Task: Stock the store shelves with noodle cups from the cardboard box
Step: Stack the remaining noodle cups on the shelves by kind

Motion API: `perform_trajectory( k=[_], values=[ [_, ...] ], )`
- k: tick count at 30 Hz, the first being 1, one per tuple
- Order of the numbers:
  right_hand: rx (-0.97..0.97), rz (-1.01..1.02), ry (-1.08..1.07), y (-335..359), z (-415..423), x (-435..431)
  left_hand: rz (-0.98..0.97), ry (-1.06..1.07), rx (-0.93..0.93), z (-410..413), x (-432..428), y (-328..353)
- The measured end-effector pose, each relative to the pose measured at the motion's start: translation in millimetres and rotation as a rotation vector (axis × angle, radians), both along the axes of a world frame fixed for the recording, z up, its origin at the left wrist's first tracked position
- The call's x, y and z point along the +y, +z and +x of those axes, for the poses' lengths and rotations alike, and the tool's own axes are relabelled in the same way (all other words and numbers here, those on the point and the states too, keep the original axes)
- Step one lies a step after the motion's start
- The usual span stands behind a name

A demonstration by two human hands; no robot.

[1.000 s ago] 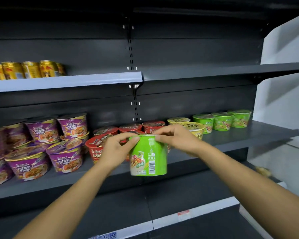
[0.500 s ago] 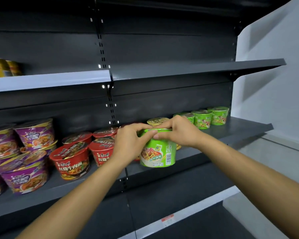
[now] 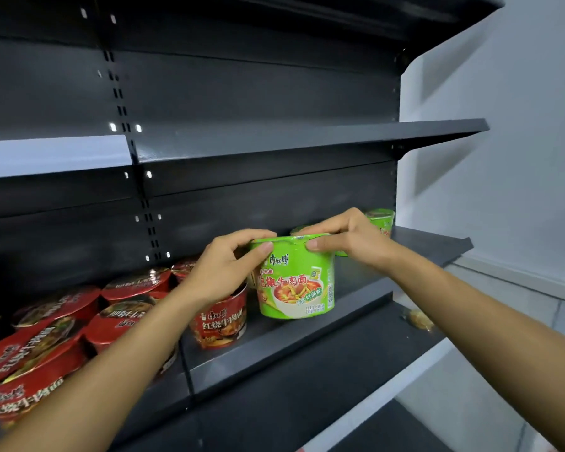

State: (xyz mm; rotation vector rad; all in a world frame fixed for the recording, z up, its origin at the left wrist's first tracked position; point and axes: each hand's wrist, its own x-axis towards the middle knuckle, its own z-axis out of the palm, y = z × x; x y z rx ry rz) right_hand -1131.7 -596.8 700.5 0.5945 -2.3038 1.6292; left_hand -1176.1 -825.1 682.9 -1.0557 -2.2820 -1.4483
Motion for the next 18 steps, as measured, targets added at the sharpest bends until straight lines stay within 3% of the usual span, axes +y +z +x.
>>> perform_trajectory(
  k=[9,14,18],
  values=[
    [-0.005,-0.066,0.091,-12.2,-43.2,71.3,0.13,-0.067,-0.08,-35.2,59.7,-4.8],
    [-0.025,-0.028,0.136,6.8,-69.3,118.0,0.21,0.039,-0.036,-59.1,113.9,-1.0],
    [-0.016,0.123,0.096,15.2,-95.9,150.3,0.143,0.195,0.047,-76.8,156.4,-1.3]
  ],
)
